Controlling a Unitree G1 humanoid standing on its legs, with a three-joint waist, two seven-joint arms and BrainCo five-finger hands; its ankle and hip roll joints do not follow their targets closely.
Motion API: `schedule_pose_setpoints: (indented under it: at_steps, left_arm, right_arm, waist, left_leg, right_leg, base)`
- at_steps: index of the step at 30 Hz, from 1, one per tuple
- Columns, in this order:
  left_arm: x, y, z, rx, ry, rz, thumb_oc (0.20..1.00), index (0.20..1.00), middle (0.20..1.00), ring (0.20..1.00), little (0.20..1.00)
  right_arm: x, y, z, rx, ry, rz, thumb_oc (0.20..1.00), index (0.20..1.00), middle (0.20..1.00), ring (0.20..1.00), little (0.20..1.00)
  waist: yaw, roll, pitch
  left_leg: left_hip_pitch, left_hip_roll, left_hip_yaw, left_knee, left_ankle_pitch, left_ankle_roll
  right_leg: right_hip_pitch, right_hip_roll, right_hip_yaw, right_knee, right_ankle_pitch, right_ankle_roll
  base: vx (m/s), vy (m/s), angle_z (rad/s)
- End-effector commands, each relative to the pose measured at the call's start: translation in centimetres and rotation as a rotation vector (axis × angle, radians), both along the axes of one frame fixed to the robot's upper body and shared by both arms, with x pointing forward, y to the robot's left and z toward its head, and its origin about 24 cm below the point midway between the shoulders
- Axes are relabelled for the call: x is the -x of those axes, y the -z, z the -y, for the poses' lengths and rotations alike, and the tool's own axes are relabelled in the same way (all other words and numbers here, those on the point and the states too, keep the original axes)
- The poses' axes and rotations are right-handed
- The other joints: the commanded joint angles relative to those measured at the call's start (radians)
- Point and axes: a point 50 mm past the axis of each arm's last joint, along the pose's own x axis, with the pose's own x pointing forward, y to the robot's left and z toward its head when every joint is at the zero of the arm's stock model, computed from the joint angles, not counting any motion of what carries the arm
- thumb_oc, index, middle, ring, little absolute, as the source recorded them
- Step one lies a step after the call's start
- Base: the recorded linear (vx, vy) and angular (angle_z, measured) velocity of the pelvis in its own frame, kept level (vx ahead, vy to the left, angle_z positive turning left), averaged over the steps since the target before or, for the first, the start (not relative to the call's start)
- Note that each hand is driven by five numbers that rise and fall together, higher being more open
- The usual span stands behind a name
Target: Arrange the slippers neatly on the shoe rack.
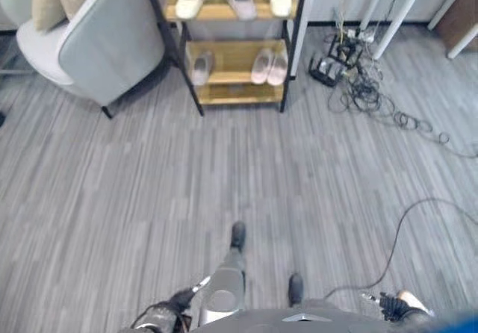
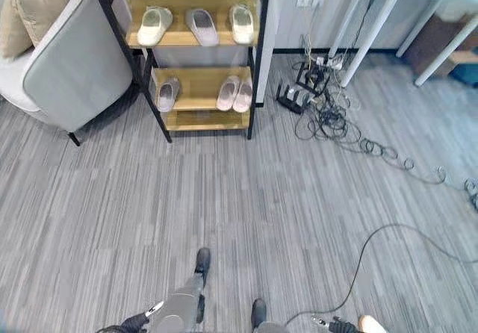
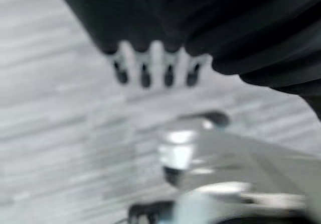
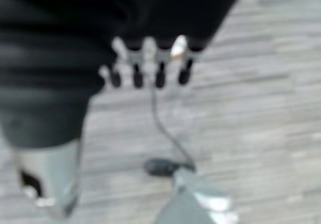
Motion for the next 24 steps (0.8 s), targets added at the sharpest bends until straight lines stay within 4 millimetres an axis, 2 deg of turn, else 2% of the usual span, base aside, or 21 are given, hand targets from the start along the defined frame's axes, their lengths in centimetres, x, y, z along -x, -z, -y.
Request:
schedule_pose_setpoints:
  at_steps: [1,2,3,6,7,8,9,10,11,13,15,16,17,18,19,20,21,24]
  left_arm:
    - [-0.5,-0.2,-0.1,-0.027,0.094,0.045,1.0,1.0,1.0,1.0,1.0]
    - [-2.1,-0.8,-0.4,-0.028,0.043,0.125,1.0,1.0,1.0,1.0,1.0]
    - [-4.0,-1.8,-2.1,-0.028,-0.196,0.245,1.0,1.0,1.0,1.0,1.0]
    - [-4.1,-1.9,-2.6,-0.045,-0.242,0.247,1.0,1.0,1.0,1.0,1.0]
    - [-4.4,-1.8,-1.9,-0.041,-0.184,0.237,1.0,1.0,1.0,1.0,1.0]
    - [-4.4,-1.8,-1.9,-0.041,-0.184,0.237,1.0,1.0,1.0,1.0,1.0]
    - [-4.8,-1.7,-1.1,-0.037,-0.109,0.237,1.0,1.0,1.0,1.0,1.0]
    - [-4.8,-1.6,-0.6,-0.03,-0.081,0.234,1.0,1.0,1.0,1.0,1.0]
    - [-4.7,-1.5,-0.4,-0.028,-0.064,0.229,1.0,1.0,1.0,1.0,1.0]
    - [-4.1,-1.1,0.2,-0.009,-0.044,0.204,1.0,1.0,1.0,1.0,1.0]
    - [-3.1,-0.7,0.5,-0.015,-0.011,0.16,1.0,1.0,1.0,1.0,1.0]
    - [-2.5,-0.5,0.9,-0.009,0.025,0.132,1.0,1.0,1.0,1.0,1.0]
    - [-2.4,-0.4,1.2,-0.002,0.056,0.126,1.0,1.0,1.0,1.0,1.0]
    - [-2.4,-0.4,1.2,-0.003,0.056,0.126,1.0,1.0,1.0,1.0,1.0]
    - [-3.5,-0.7,1.3,-0.006,0.071,0.166,1.0,1.0,1.0,1.0,1.0]
    - [-3.5,-0.7,1.3,-0.006,0.071,0.166,1.0,1.0,1.0,1.0,1.0]
    - [-4.5,-1.1,0.8,-0.018,0.057,0.202,1.0,1.0,1.0,1.0,1.0]
    - [-4.7,-1.3,0.5,-0.022,0.026,0.215,1.0,1.0,1.0,1.0,1.0]
  right_arm:
    - [-1.3,-0.6,0.5,0.032,-0.093,0.06,1.0,1.0,1.0,1.0,1.0]
    - [-2.1,-0.8,0.3,0.025,-0.085,0.1,1.0,1.0,1.0,1.0,1.0]
    - [-2.2,-0.6,-0.8,-0.013,-0.05,0.136,1.0,1.0,1.0,1.0,1.0]
    - [-0.8,-0.1,-1.2,-0.02,-0.058,0.082,1.0,1.0,1.0,1.0,1.0]
    - [0.3,0.2,-1.0,-0.011,-0.054,0.038,1.0,1.0,1.0,1.0,1.0]
    - [0.3,0.2,-1.0,-0.011,-0.054,0.038,1.0,1.0,1.0,1.0,1.0]
    - [1.3,0.3,-0.8,-0.002,-0.059,-0.004,1.0,1.0,1.0,1.0,1.0]
    - [1.6,0.4,-0.8,-0.004,-0.063,-0.016,1.0,1.0,1.0,1.0,1.0]
    - [2.0,0.4,-0.7,-0.001,-0.065,-0.028,1.0,1.0,1.0,1.0,1.0]
    - [2.6,0.4,-0.4,0.001,-0.06,-0.046,1.0,1.0,1.0,1.0,1.0]
    - [3.0,0.4,-0.1,0.005,-0.062,-0.055,1.0,1.0,1.0,1.0,1.0]
    - [3.2,0.3,0.1,0.008,-0.069,-0.063,1.0,1.0,1.0,1.0,1.0]
    - [3.1,0.2,0.5,0.02,-0.069,-0.06,1.0,1.0,1.0,1.0,1.0]
    - [3.1,0.2,0.4,0.019,-0.069,-0.06,1.0,1.0,1.0,1.0,1.0]
    - [1.9,-0.3,1.3,0.052,-0.076,-0.026,1.0,1.0,1.0,1.0,1.0]
    - [1.9,-0.3,1.3,0.053,-0.076,-0.026,1.0,1.0,1.0,1.0,1.0]
    - [0.6,-0.7,1.9,0.081,-0.067,0.016,1.0,1.0,1.0,1.0,1.0]
    - [-0.3,-1.0,2.0,0.086,-0.067,0.051,1.0,1.0,1.0,1.0,1.0]
  waist:
    - [-0.022,-0.012,0.008]
    - [-0.031,-0.007,0.023]
    - [-0.048,0.029,0.044]
    - [-0.082,0.044,0.052]
    - [-0.111,0.046,0.058]
    - [-0.112,0.046,0.058]
    - [-0.138,0.041,0.052]
    - [-0.149,0.049,0.055]
    - [-0.158,0.054,0.052]
    - [-0.164,0.06,0.044]
    - [-0.172,0.053,0.022]
    - [-0.173,0.056,0.018]
    - [-0.168,0.064,0.026]
    - [-0.17,0.061,0.024]
    - [-0.148,0.046,0.069]
    - [-0.149,0.046,0.068]
    - [-0.126,0.032,0.089]
    - [-0.106,0.03,0.087]
  left_leg:
    - [-0.105,-0.043,0.0,0.074,-0.027,0.095]
    - [-0.078,-0.051,-0.002,0.085,-0.05,0.11]
    - [0.041,-0.051,-0.023,0.067,-0.096,0.131]
    - [0.168,-0.061,-0.054,0.035,-0.142,0.126]
    - [0.239,-0.073,-0.082,0.02,-0.179,0.117]
    - [0.239,-0.072,-0.082,0.02,-0.179,0.117]
    - [0.303,-0.085,-0.108,-0.001,-0.217,0.103]
    - [0.338,-0.078,-0.123,-0.008,-0.235,0.094]
    - [0.365,-0.073,-0.136,-0.011,-0.25,0.088]
    - [0.402,-0.066,-0.162,-0.001,-0.273,0.078]
    - [0.405,-0.07,-0.19,0.056,-0.288,0.07]
    - [0.39,-0.066,-0.185,0.126,-0.27,0.054]
    - [0.348,-0.059,-0.163,0.255,-0.225,0.03]
    - [0.343,-0.063,-0.165,0.254,-0.221,0.031]
    - [0.153,-0.059,-0.148,0.566,-0.106,0.005]
    - [0.151,-0.059,-0.148,0.567,-0.107,0.005]
    - [0.055,-0.032,-0.088,0.669,-0.09,0.02]
    - [0.011,-0.027,-0.055,0.611,-0.116,0.027]
  right_leg:
    - [-0.006,-0.003,-0.041,0.279,0.173,0.095]
    - [-0.044,-0.017,-0.05,0.365,0.232,0.092]
    - [-0.156,-0.049,-0.127,0.482,0.24,0.062]
    - [-0.227,-0.034,-0.184,0.352,0.153,0.039]
    - [-0.265,-0.02,-0.189,0.199,0.163,0.046]
    - [-0.264,-0.02,-0.189,0.199,0.163,0.046]
    - [-0.318,-0.033,-0.181,0.018,0.213,0.071]
    - [-0.318,-0.032,-0.183,-0.051,0.23,0.085]
    - [-0.329,-0.028,-0.175,-0.095,0.247,0.092]
    - [-0.326,-0.022,-0.155,-0.104,0.263,0.099]
    - [-0.3,-0.007,-0.116,-0.085,0.271,0.076]
    - [-0.285,0.004,-0.111,-0.067,0.262,0.063]
    - [-0.263,0.019,-0.112,-0.053,0.25,0.047]
    - [-0.267,0.015,-0.112,-0.053,0.251,0.048]
    - [-0.229,0.017,-0.126,-0.032,0.216,0.004]
    - [-0.23,0.017,-0.126,-0.032,0.216,0.004]
    - [-0.187,0.013,-0.157,-0.039,0.178,-0.024]
    - [-0.148,0.012,-0.18,-0.055,0.155,-0.023]
  base:
    - [0.2,0.156,-0.58]
    - [0.52,0.275,-0.13]
    - [0.69,0.308,0.14]
    - [0.65,0.082,0.13]
    - [0.52,-0.06,0.19]
    - [0.71,-0.145,0.36]
    - [0.55,-0.125,0.8]
    - [0.74,-0.167,0.99]
    - [0.37,-0.08,0.96]
    - [0.45,-0.156,0.66]
    - [0.48,-0.209,0.62]
    - [0.38,-0.163,0.77]
    - [0.21,-0.088,0.87]
    - [0.13,-0.151,1.01]
    - [0.03,-0.113,0.65]
    - [0.12,-0.265,0.27]
    - [0.16,-0.197,-0.35]
    - [0.22,-0.111,0.11]
